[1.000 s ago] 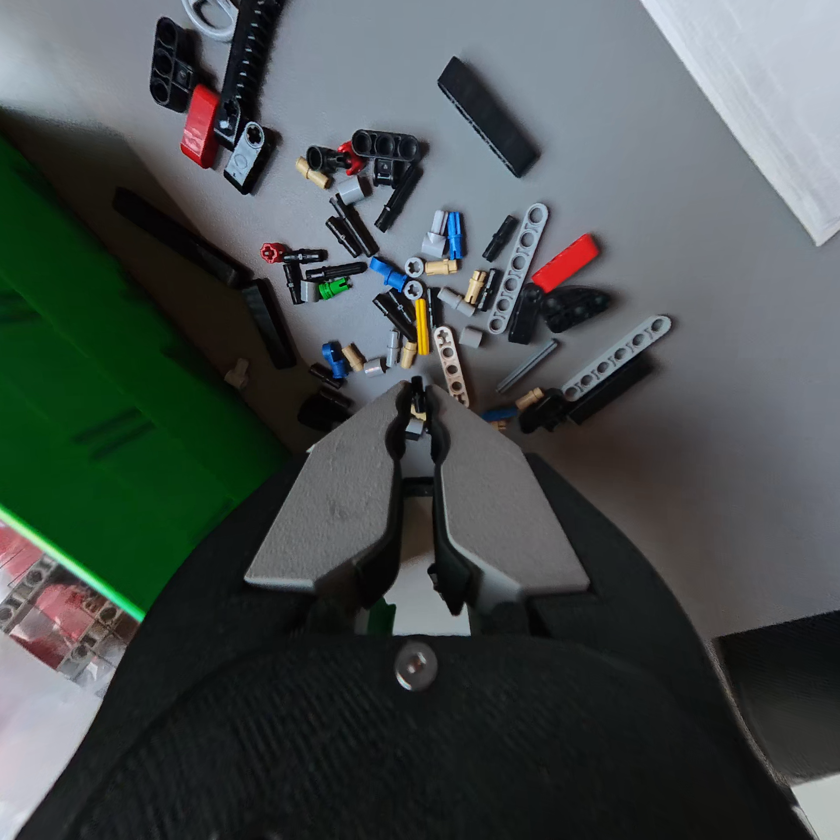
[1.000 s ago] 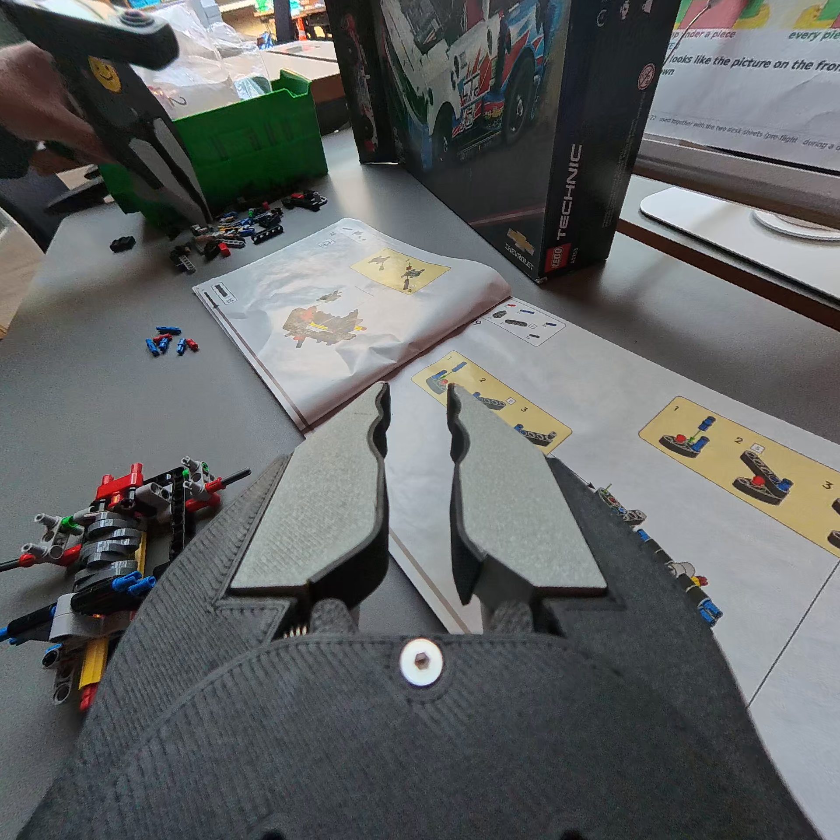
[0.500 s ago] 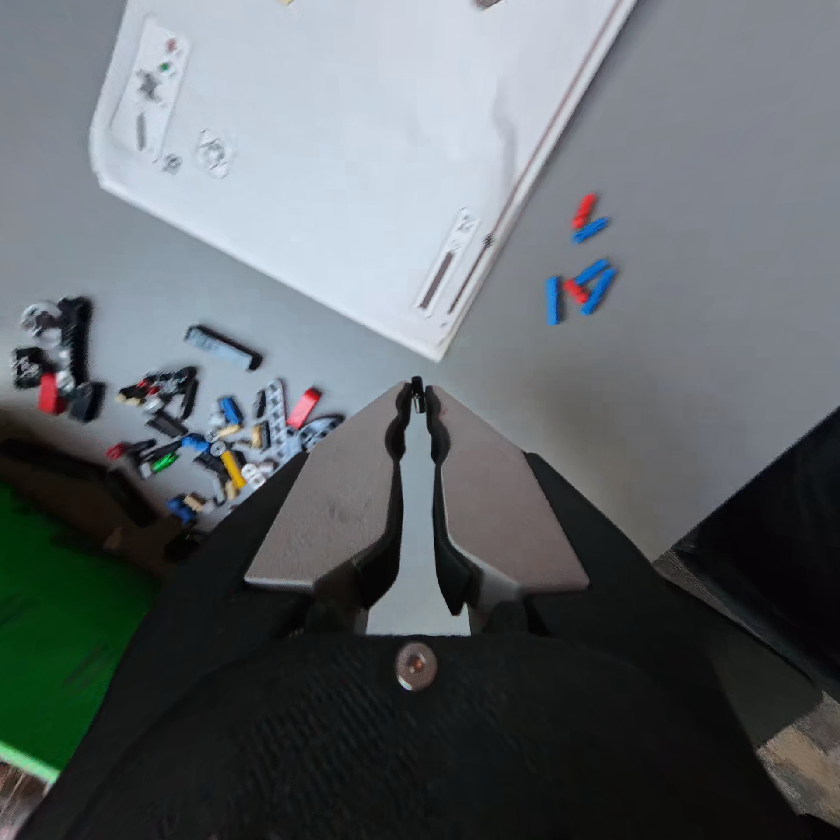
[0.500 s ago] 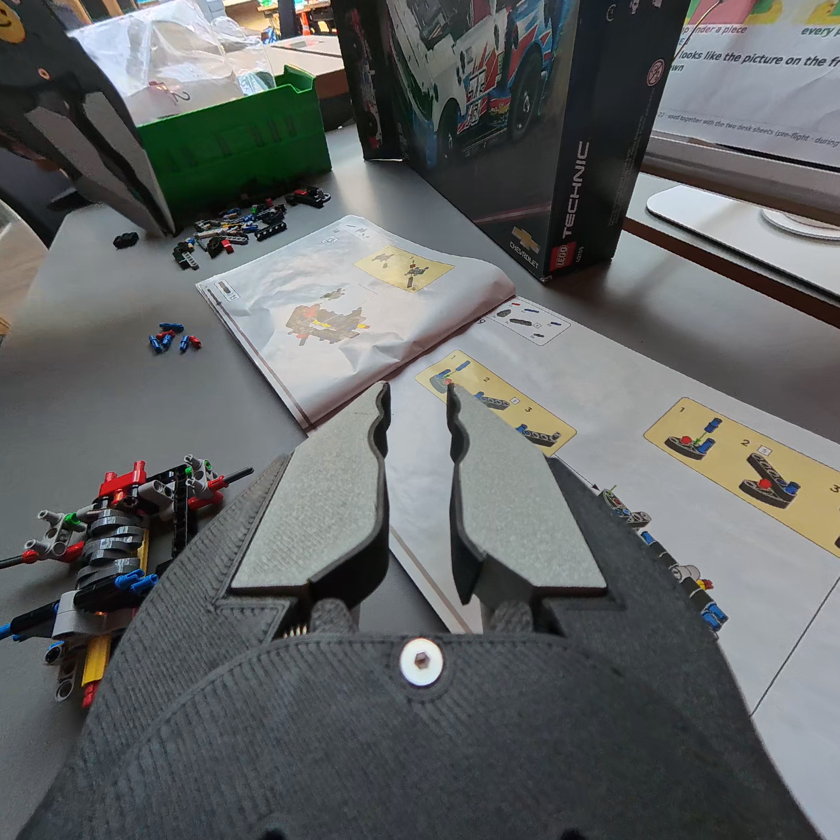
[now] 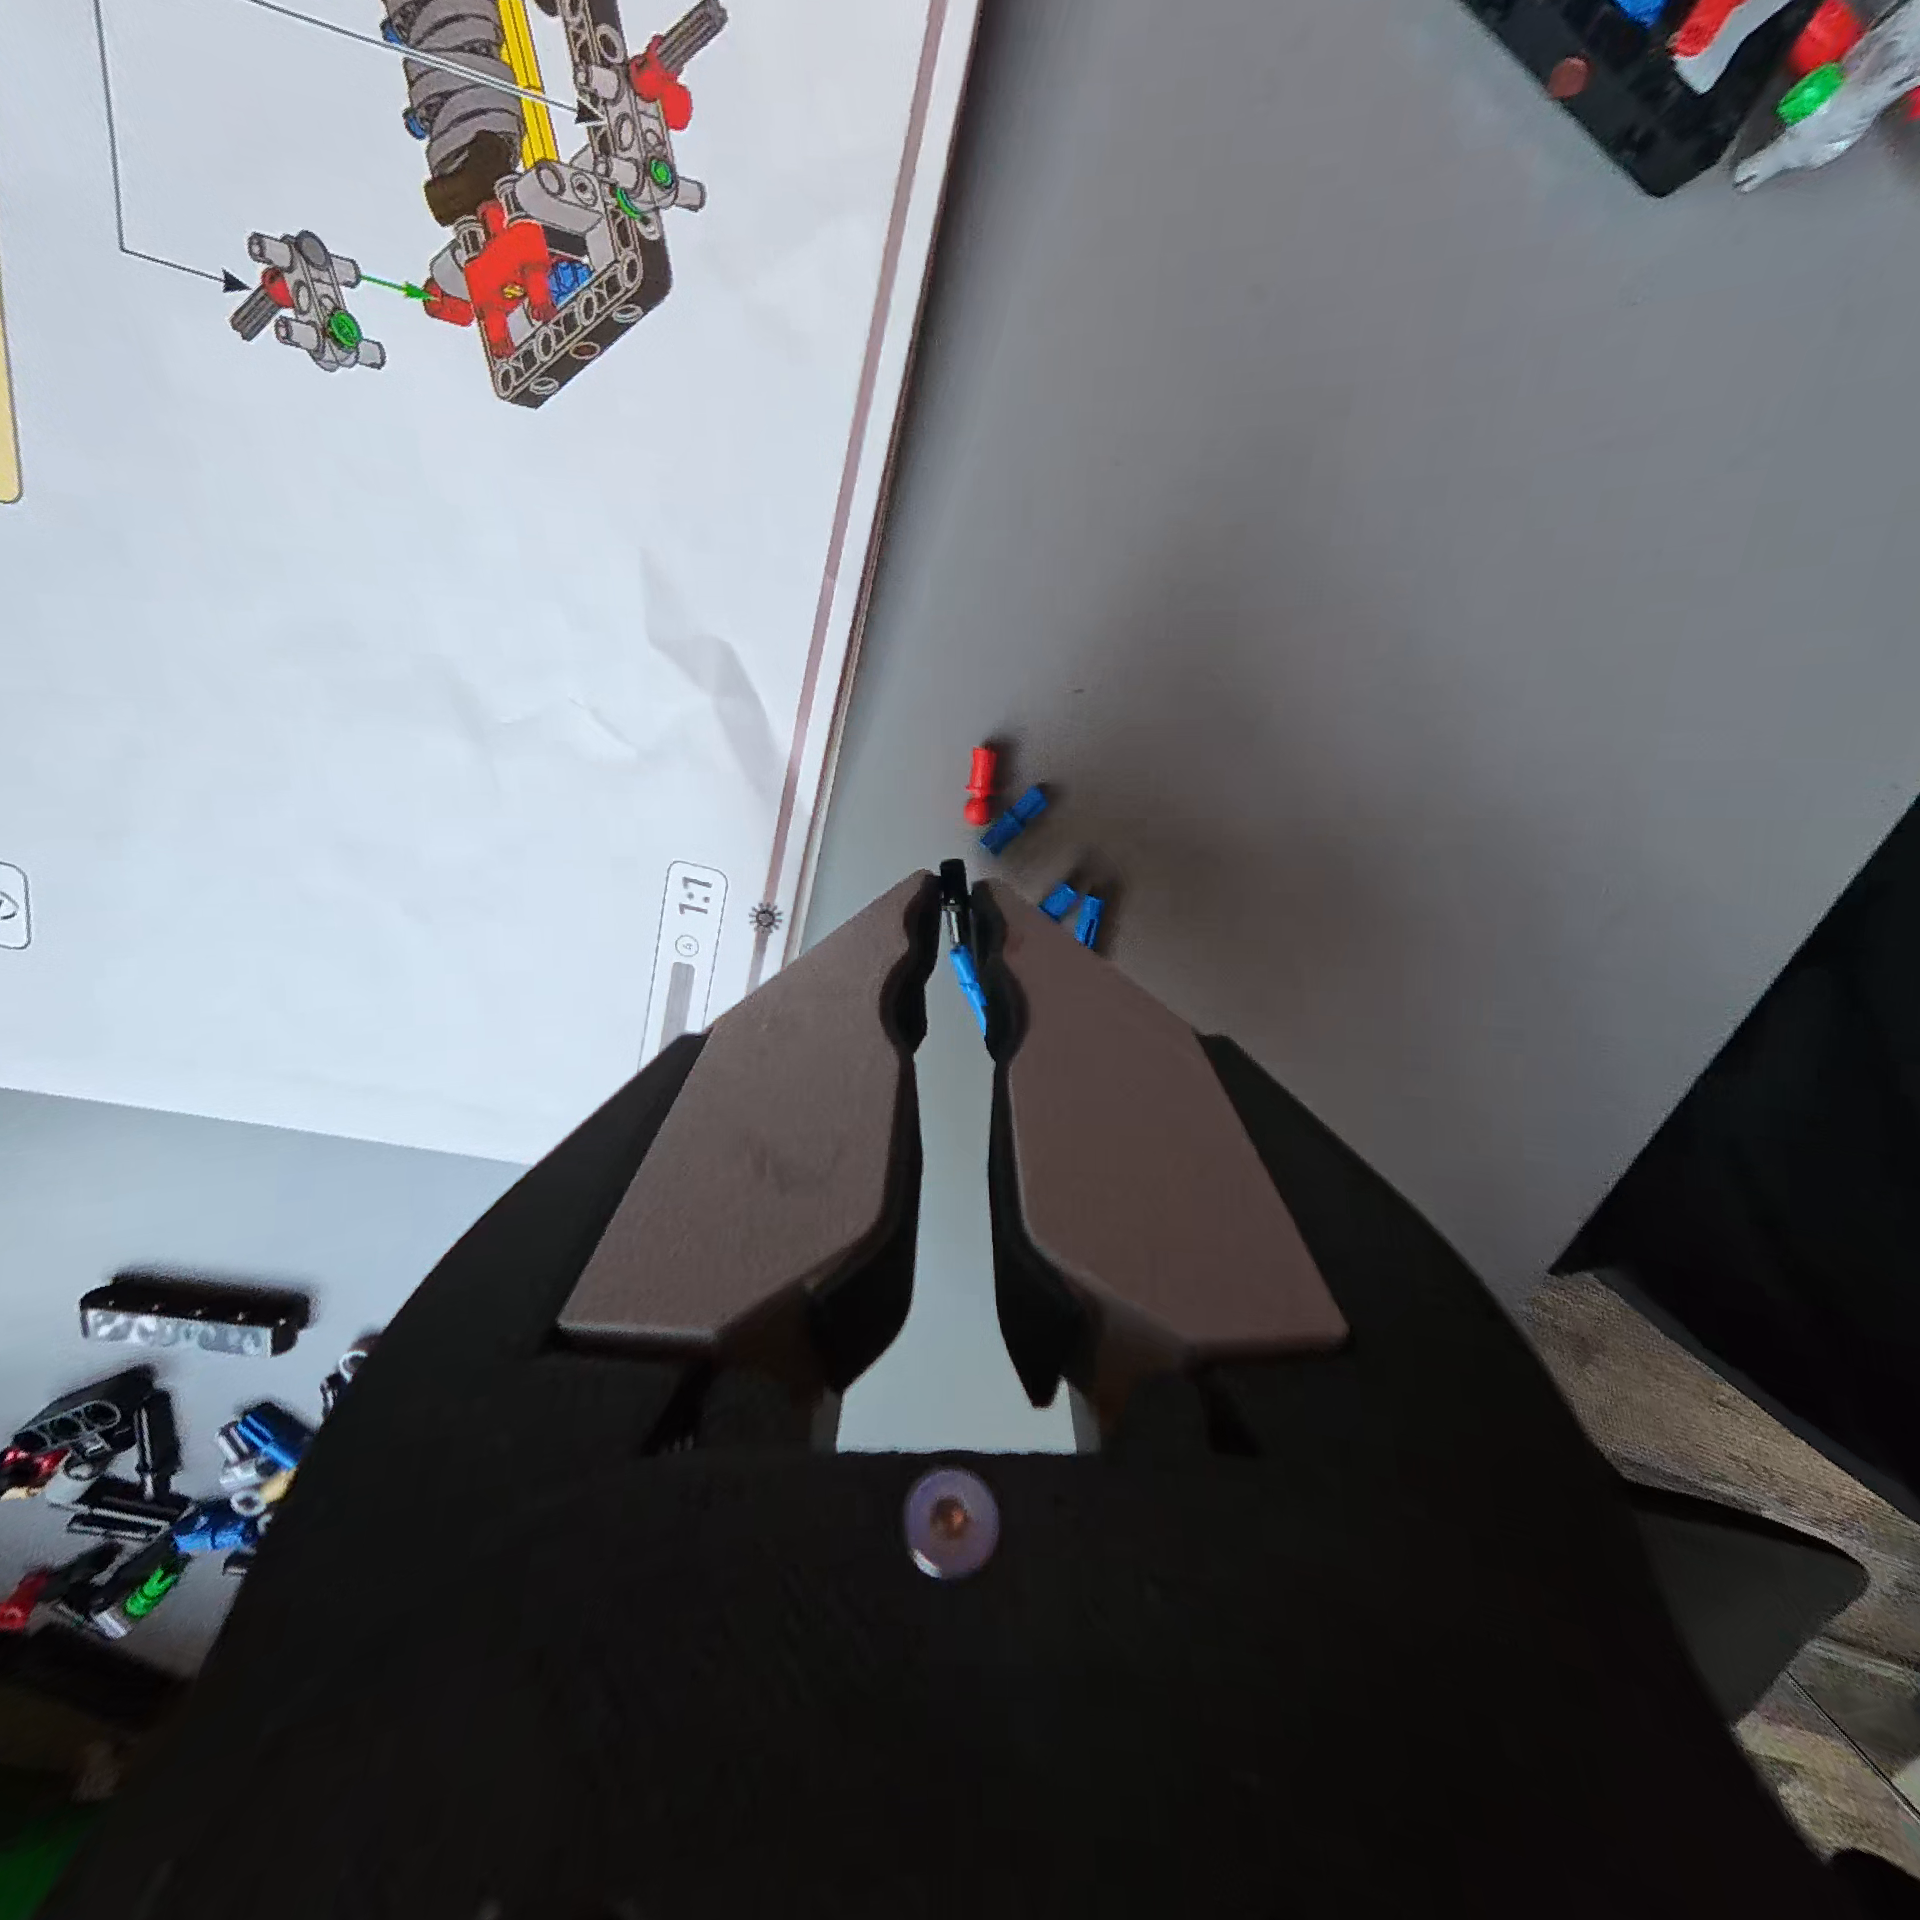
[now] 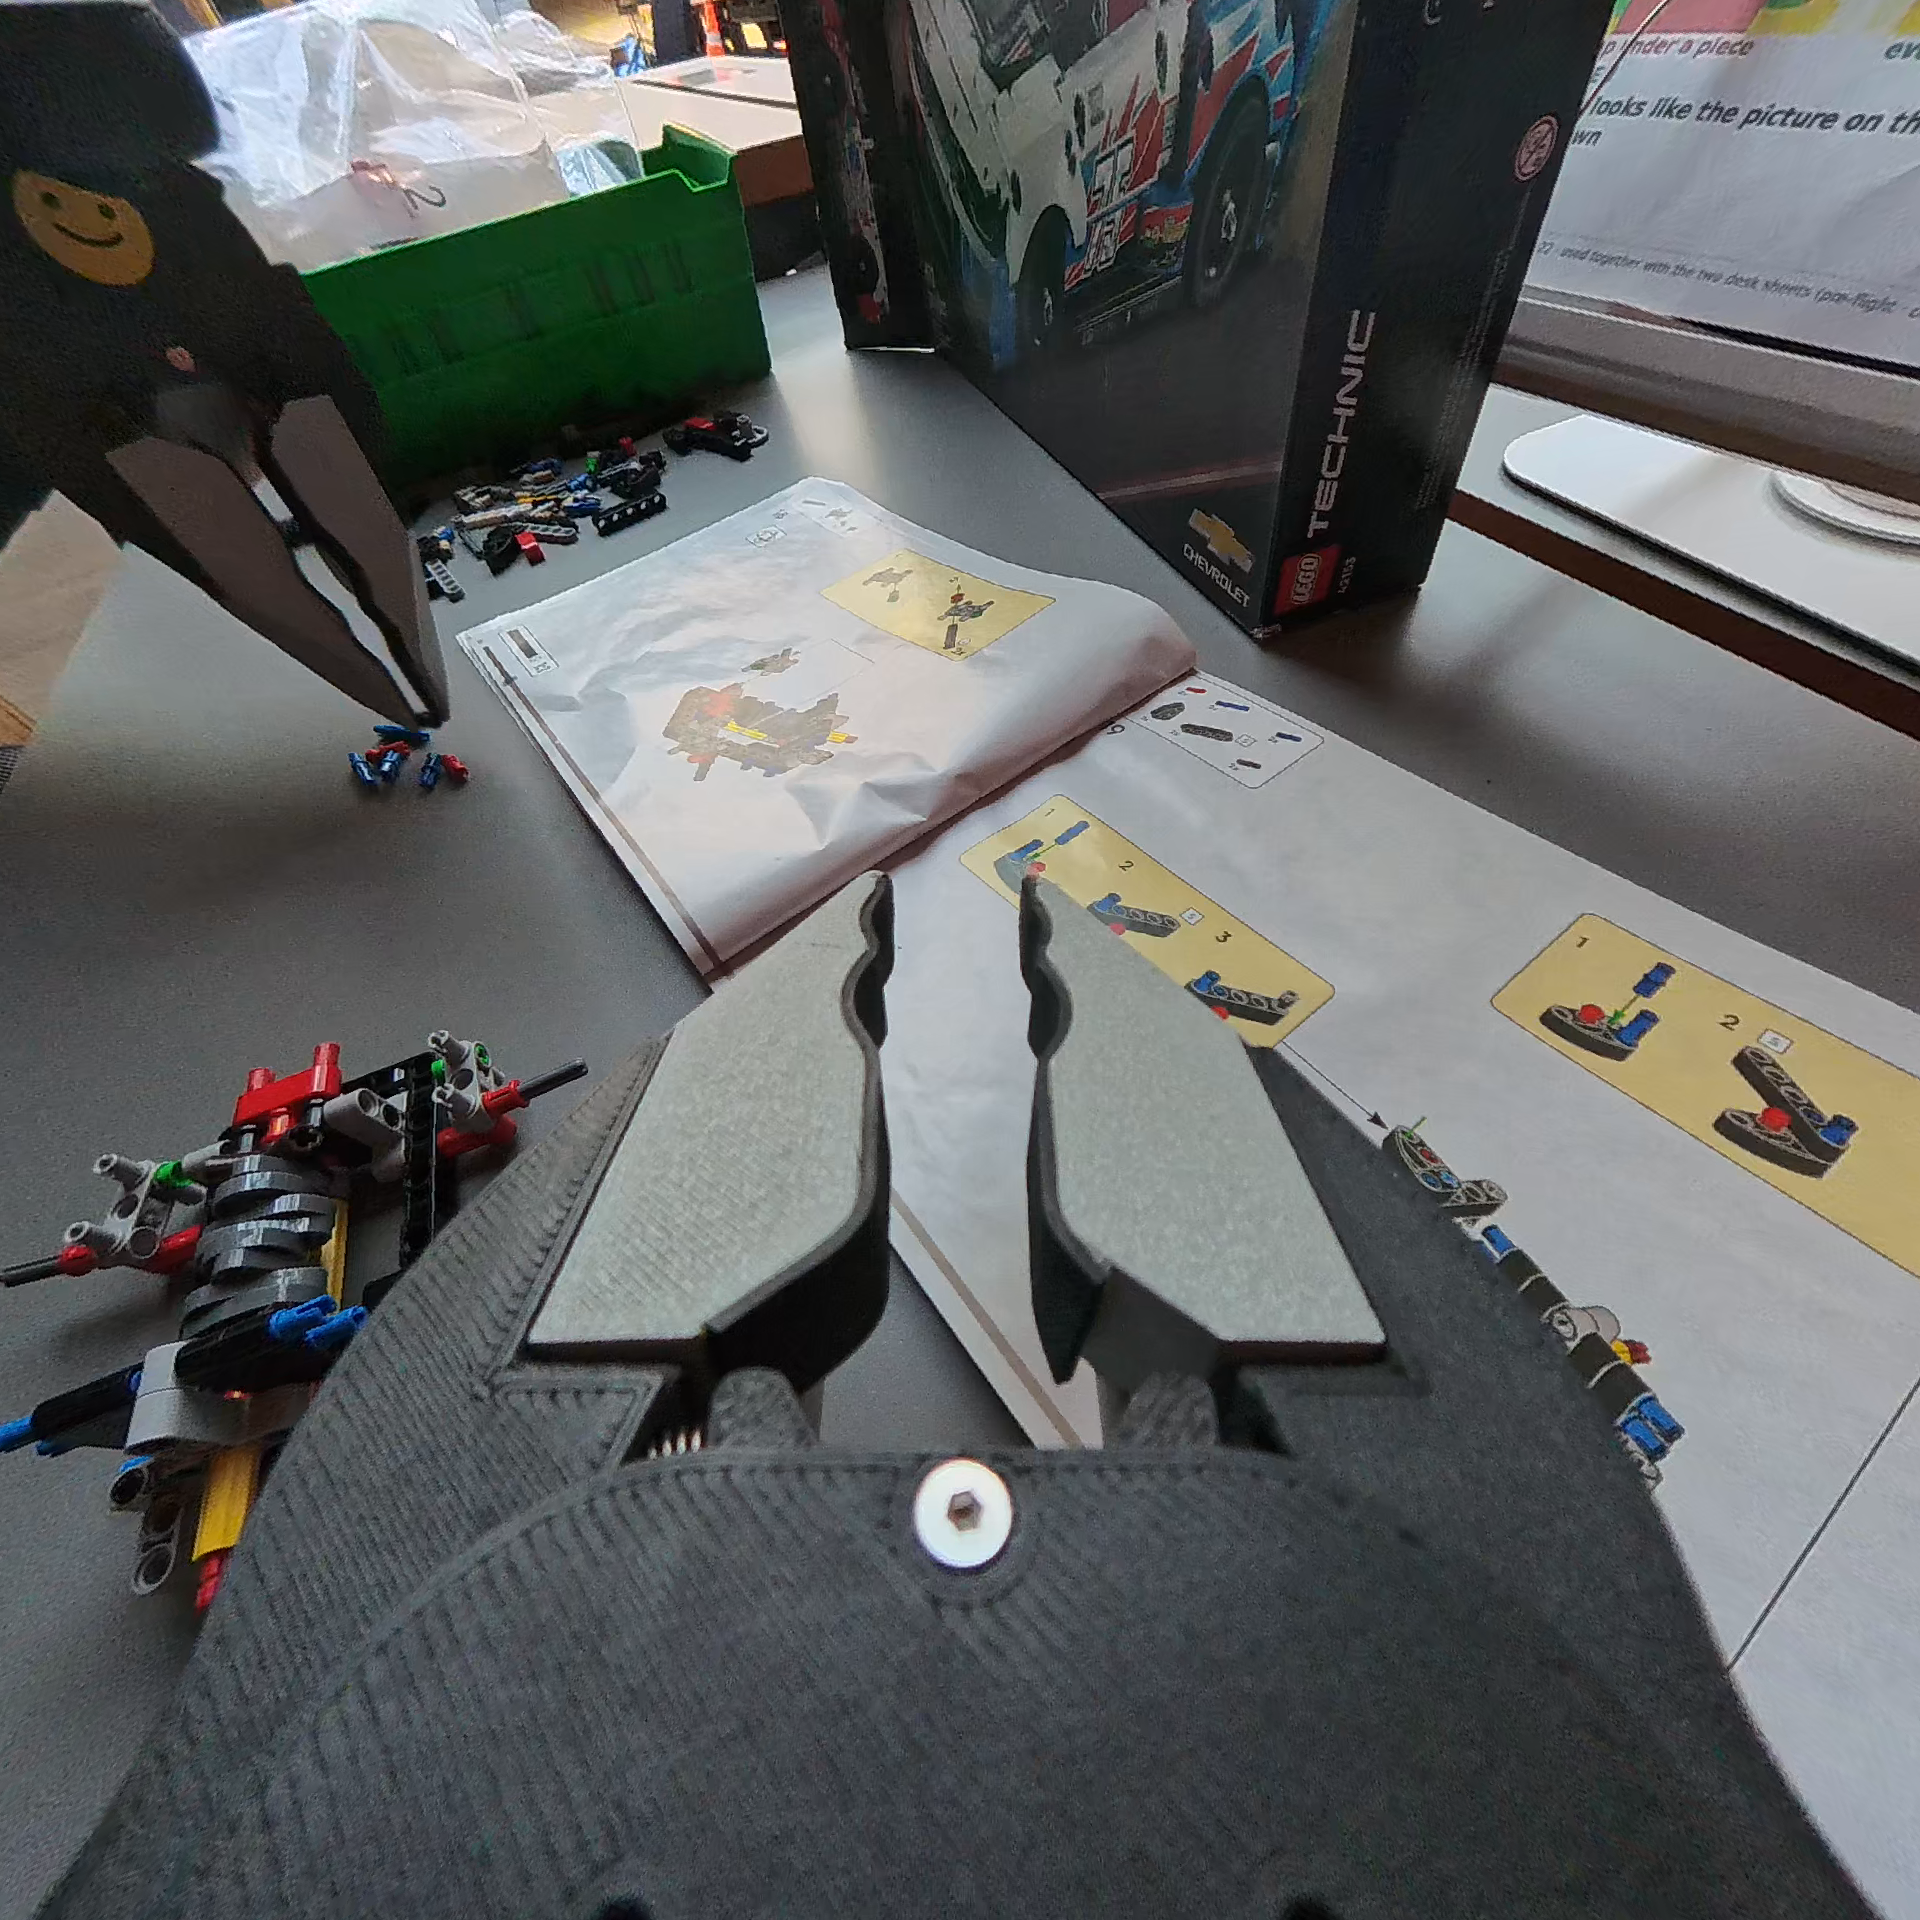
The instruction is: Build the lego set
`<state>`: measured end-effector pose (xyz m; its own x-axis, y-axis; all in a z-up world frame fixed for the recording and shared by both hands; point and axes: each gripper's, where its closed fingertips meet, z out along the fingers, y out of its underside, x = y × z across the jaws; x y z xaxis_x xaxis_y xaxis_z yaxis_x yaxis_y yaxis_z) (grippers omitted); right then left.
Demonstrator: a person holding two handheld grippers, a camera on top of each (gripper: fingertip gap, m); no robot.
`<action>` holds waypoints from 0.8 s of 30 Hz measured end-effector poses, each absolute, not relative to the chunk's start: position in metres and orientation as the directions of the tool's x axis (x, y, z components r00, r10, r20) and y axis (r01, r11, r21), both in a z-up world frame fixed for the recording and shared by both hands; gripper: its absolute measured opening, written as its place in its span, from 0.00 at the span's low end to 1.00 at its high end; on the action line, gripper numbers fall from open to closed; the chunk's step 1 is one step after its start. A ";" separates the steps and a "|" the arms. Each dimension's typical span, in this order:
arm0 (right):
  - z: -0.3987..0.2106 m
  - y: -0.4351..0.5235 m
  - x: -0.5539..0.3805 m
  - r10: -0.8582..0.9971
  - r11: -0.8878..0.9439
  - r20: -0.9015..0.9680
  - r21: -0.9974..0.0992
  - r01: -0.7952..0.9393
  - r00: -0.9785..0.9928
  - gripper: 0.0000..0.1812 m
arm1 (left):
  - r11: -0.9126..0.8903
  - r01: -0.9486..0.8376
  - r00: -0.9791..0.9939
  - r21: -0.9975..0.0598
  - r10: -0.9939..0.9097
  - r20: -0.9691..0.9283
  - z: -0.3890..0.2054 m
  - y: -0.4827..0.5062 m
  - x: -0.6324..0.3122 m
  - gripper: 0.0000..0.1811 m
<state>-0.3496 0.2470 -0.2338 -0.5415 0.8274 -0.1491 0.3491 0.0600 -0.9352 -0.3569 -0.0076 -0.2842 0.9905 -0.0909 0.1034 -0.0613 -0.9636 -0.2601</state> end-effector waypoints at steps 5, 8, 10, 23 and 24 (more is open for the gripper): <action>-0.234 0.247 -0.350 0.823 0.056 -0.159 -0.933 0.356 -0.546 0.12 | -0.967 -0.046 0.990 -0.250 -0.078 0.121 -0.290 -0.009 -0.360 0.02; -0.235 0.246 -0.350 0.821 0.055 -0.162 -0.932 0.359 -0.547 0.12 | -0.970 -0.044 0.988 -0.237 -0.077 0.132 -0.294 -0.012 -0.360 0.02; -0.234 0.247 -0.350 0.822 0.054 -0.161 -0.933 0.356 -0.546 0.12 | -0.969 -0.042 0.986 -0.243 -0.079 0.145 -0.293 -0.012 -0.358 0.02; -0.234 0.247 -0.350 0.821 0.050 -0.166 -0.932 0.358 -0.546 0.12 | -0.966 -0.039 0.987 -0.254 -0.076 0.140 -0.290 -0.011 -0.360 0.02; -0.234 0.247 -0.350 0.822 0.050 -0.165 -0.933 0.357 -0.546 0.12 | -0.965 -0.037 0.987 -0.258 -0.076 0.140 -0.289 -0.011 -0.361 0.02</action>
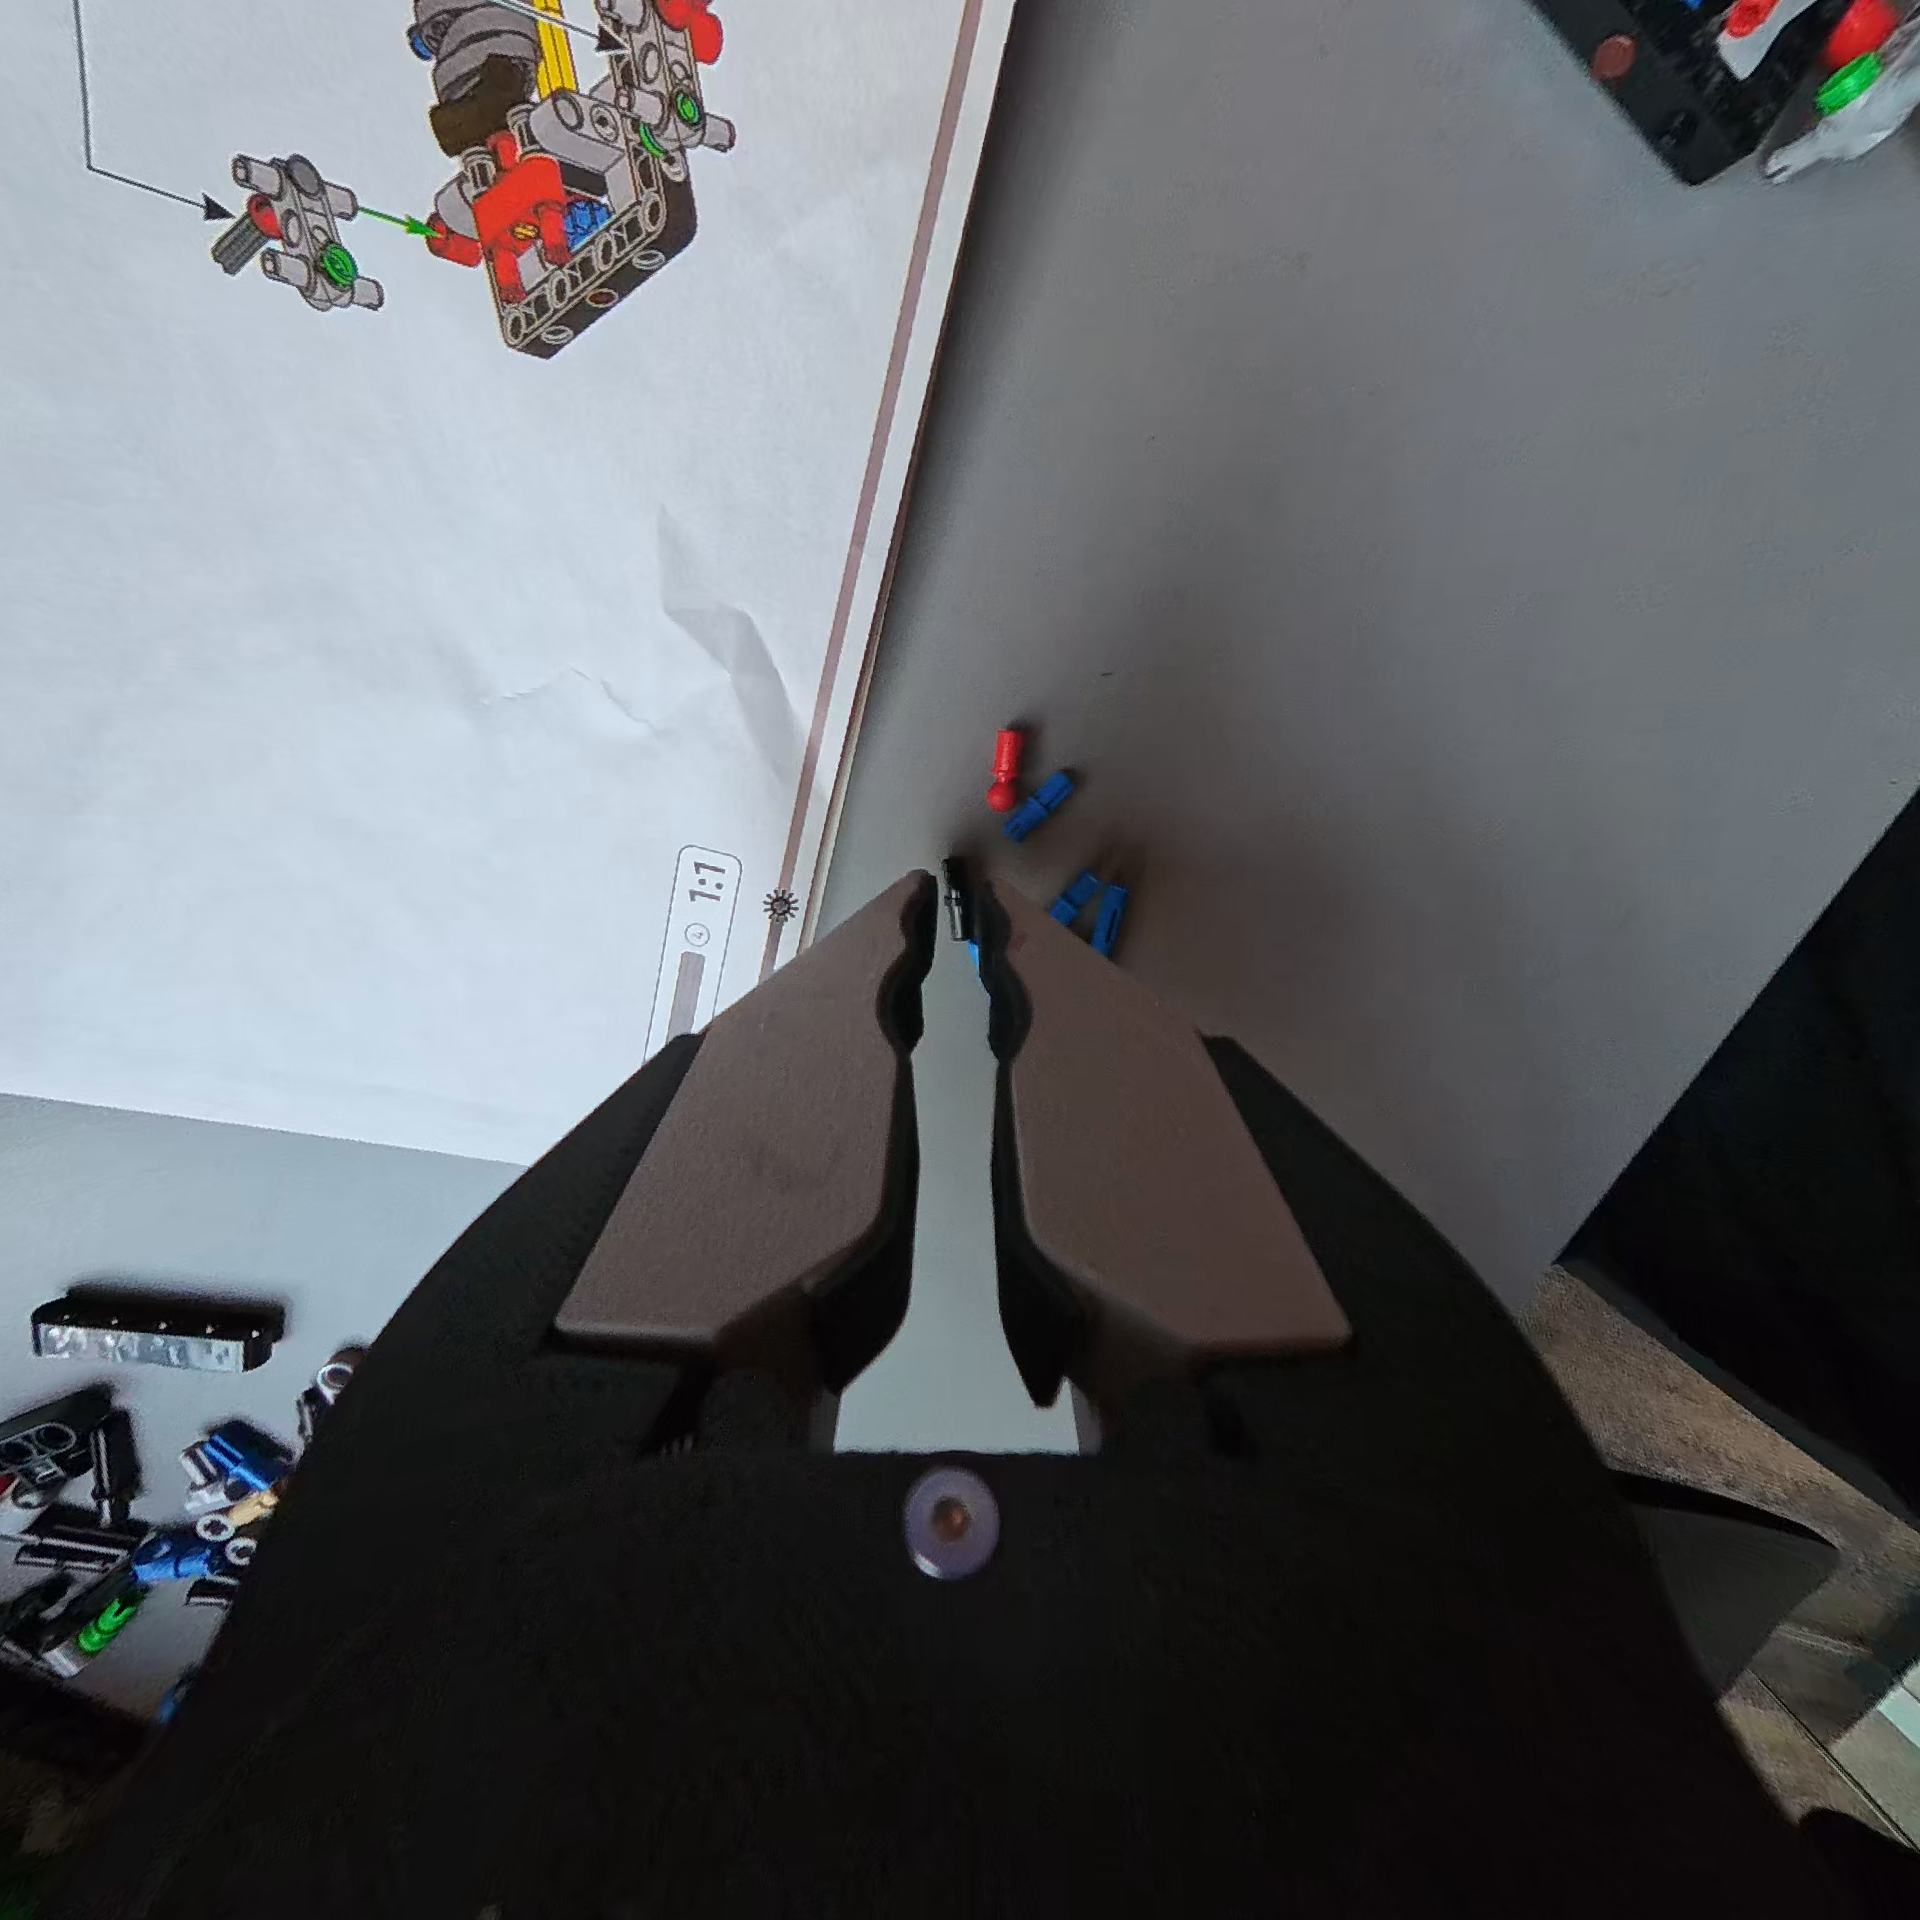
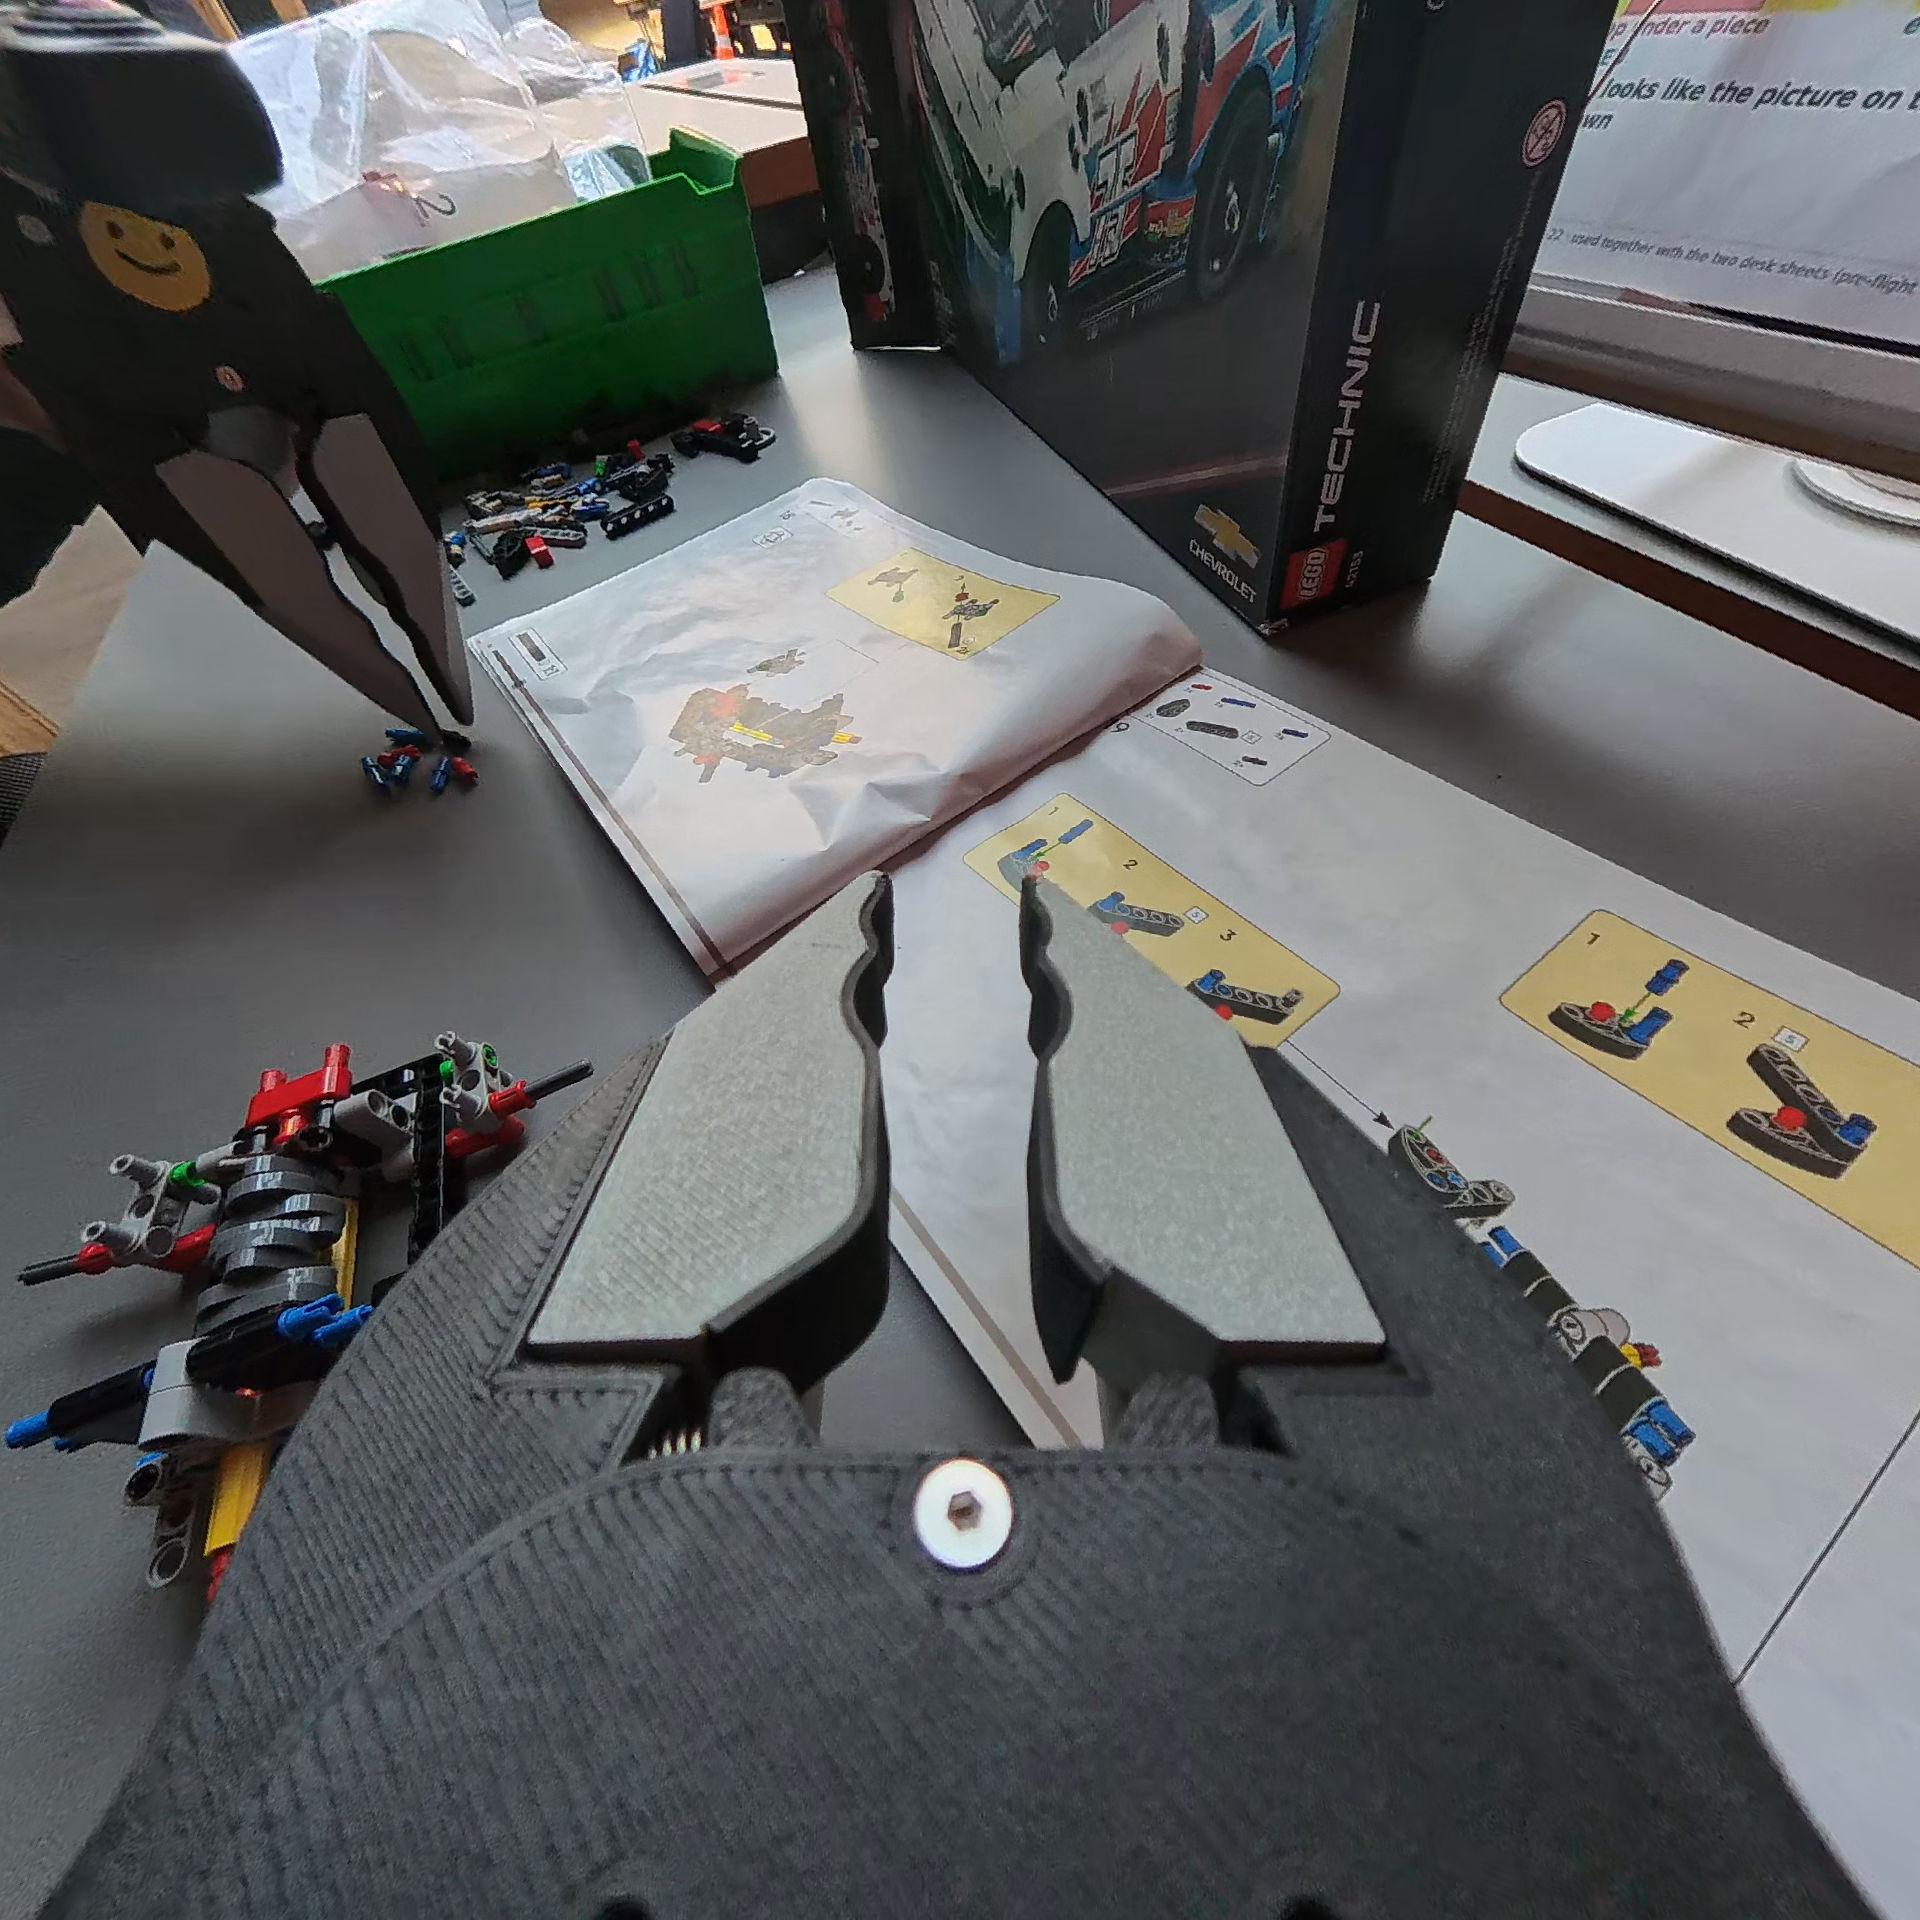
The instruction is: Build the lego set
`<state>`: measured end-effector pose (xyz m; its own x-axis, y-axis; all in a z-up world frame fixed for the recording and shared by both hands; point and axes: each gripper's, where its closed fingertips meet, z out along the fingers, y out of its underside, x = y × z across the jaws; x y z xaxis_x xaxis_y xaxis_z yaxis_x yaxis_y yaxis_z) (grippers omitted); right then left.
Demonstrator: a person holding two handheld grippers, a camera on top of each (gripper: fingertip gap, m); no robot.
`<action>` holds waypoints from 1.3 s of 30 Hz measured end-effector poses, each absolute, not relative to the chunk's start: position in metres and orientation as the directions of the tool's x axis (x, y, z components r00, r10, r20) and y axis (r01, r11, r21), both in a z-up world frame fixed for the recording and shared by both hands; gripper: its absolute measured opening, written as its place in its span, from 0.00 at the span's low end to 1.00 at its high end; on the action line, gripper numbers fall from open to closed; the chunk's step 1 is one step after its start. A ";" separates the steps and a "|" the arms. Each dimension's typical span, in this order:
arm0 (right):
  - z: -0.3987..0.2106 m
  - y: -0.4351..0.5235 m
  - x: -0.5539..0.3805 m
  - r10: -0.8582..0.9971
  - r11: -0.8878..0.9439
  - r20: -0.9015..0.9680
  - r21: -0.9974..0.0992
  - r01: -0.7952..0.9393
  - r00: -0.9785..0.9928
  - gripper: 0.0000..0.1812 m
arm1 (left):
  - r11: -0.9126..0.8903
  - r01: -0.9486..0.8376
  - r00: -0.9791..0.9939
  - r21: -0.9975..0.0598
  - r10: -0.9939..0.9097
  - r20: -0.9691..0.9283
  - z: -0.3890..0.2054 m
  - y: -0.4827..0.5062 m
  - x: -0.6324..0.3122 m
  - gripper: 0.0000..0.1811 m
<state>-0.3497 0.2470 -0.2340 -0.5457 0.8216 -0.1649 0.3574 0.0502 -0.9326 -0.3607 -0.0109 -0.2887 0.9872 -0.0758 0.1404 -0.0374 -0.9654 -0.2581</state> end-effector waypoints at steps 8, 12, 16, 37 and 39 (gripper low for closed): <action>-0.234 0.247 -0.350 0.821 0.053 -0.163 -0.932 0.358 -0.547 0.12 | -0.953 -0.011 0.985 -0.302 -0.061 0.159 -0.277 -0.009 -0.365 0.03; -0.234 0.247 -0.350 0.821 0.052 -0.163 -0.933 0.356 -0.547 0.12 | -0.951 -0.003 0.989 -0.309 -0.048 0.140 -0.272 -0.012 -0.370 0.03; -0.234 0.247 -0.350 0.822 0.053 -0.161 -0.934 0.354 -0.546 0.12 | -0.947 0.036 0.995 -0.319 0.005 0.097 -0.258 -0.030 -0.384 0.02; -0.233 0.247 -0.349 0.825 0.046 -0.164 -0.935 0.353 -0.542 0.12 | -0.846 0.503 0.850 -0.176 0.521 -0.077 -0.260 -0.182 -0.486 0.02; -0.234 0.247 -0.349 0.822 0.046 -0.169 -0.932 0.359 -0.544 0.12 | -0.858 0.489 0.861 -0.159 0.504 -0.067 -0.264 -0.182 -0.484 0.02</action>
